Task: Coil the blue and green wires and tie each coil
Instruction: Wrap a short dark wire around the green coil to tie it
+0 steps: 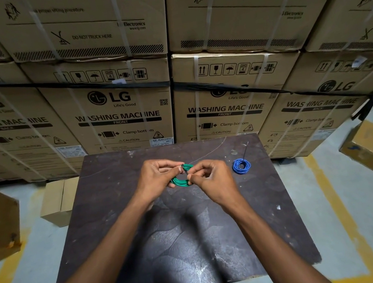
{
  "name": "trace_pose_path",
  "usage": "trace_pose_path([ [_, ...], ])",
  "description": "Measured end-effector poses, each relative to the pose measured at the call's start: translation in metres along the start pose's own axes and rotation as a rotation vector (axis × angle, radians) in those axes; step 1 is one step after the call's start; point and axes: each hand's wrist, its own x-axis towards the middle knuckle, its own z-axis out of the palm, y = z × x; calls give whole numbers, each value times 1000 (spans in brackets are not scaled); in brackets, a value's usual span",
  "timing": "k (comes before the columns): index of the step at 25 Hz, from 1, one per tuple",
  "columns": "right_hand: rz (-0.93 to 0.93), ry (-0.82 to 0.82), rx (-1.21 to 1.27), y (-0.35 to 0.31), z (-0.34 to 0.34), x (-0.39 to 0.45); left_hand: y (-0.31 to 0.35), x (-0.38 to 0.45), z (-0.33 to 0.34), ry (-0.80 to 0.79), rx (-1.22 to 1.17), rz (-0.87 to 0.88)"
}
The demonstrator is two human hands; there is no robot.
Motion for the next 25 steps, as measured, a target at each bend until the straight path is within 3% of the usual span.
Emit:
trace_pose_path([
  [19,56,63,247,-4,4,2,5,0,3,32,128,93],
  [25,86,3,209,-8,2,2,6,0,2,46,18,31],
])
